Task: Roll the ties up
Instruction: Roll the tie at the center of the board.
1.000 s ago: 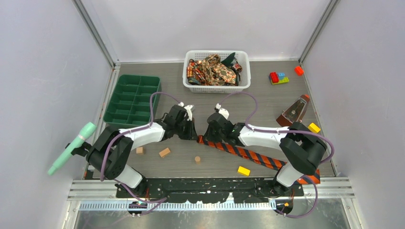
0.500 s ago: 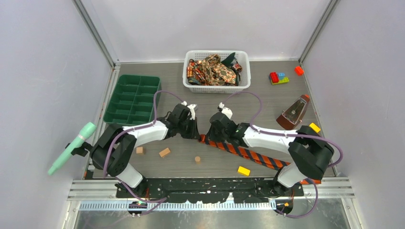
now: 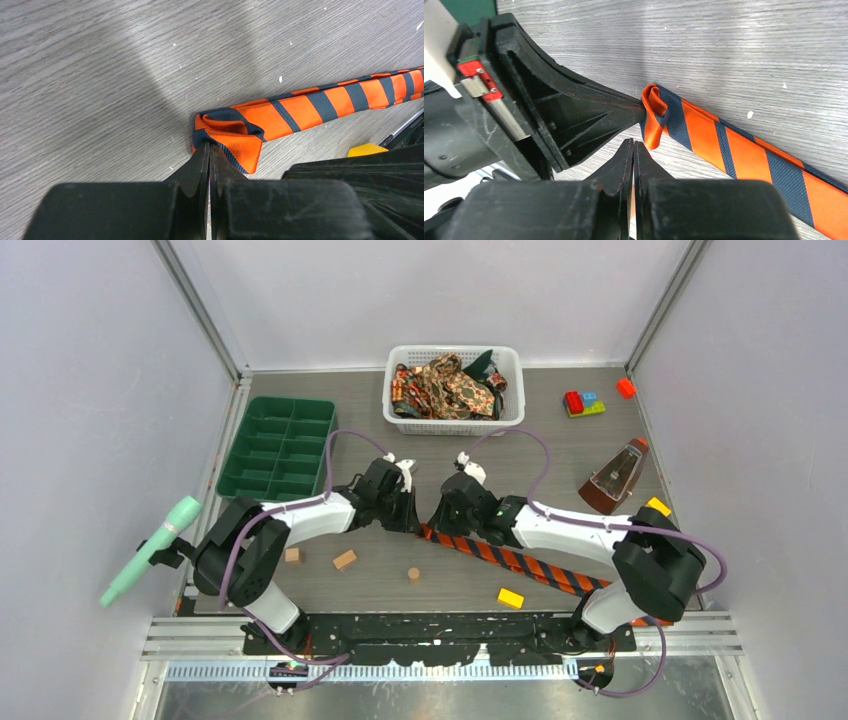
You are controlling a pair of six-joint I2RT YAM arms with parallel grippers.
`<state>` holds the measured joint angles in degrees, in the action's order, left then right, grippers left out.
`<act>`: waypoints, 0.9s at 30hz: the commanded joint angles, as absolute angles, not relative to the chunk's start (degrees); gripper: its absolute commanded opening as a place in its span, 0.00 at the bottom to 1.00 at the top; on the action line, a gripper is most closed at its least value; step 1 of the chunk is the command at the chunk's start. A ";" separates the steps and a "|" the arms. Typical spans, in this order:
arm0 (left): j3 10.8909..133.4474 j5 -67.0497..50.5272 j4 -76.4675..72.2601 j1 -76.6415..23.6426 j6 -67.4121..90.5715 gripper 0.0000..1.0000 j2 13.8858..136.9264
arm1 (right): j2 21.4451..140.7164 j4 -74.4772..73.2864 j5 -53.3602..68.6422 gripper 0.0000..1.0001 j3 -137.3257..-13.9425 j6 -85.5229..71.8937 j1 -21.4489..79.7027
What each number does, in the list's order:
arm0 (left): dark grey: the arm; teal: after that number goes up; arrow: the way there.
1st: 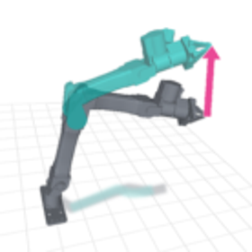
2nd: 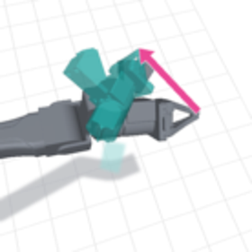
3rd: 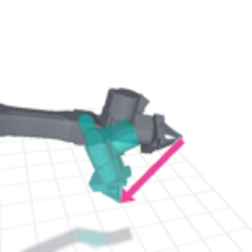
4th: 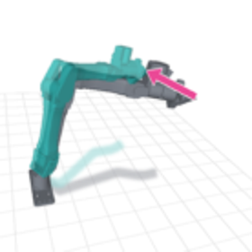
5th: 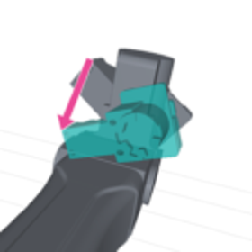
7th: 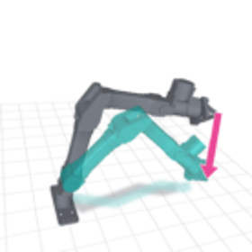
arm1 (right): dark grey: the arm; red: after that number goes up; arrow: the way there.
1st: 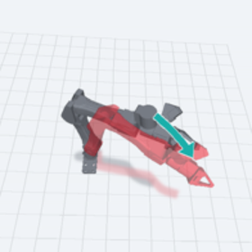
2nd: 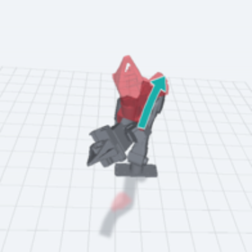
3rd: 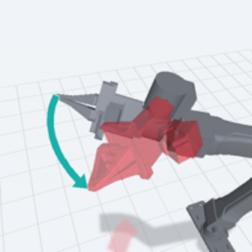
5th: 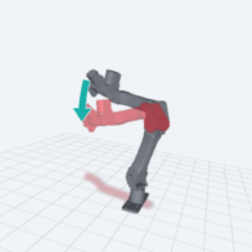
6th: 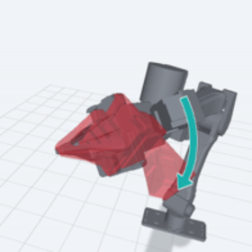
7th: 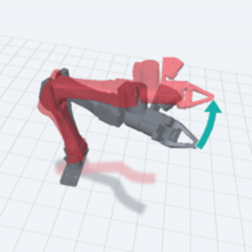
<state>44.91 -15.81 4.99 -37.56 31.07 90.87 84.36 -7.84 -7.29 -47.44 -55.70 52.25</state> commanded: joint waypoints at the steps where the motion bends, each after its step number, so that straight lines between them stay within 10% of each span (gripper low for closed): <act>1: 46.67 -14.77 5.25 -37.89 30.61 0.00 90.97 | 86.72 -7.90 -6.01 0.07 -49.95 -56.34 52.12; 27: 46.76 -14.90 5.50 -37.95 30.66 0.00 90.88 | 89.24 -10.72 -8.48 0.06 -50.93 -56.93 52.12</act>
<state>44.91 -15.44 5.04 -37.60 31.05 90.87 90.17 -10.61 -7.40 -48.36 -56.93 52.25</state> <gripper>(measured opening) 0.009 0.068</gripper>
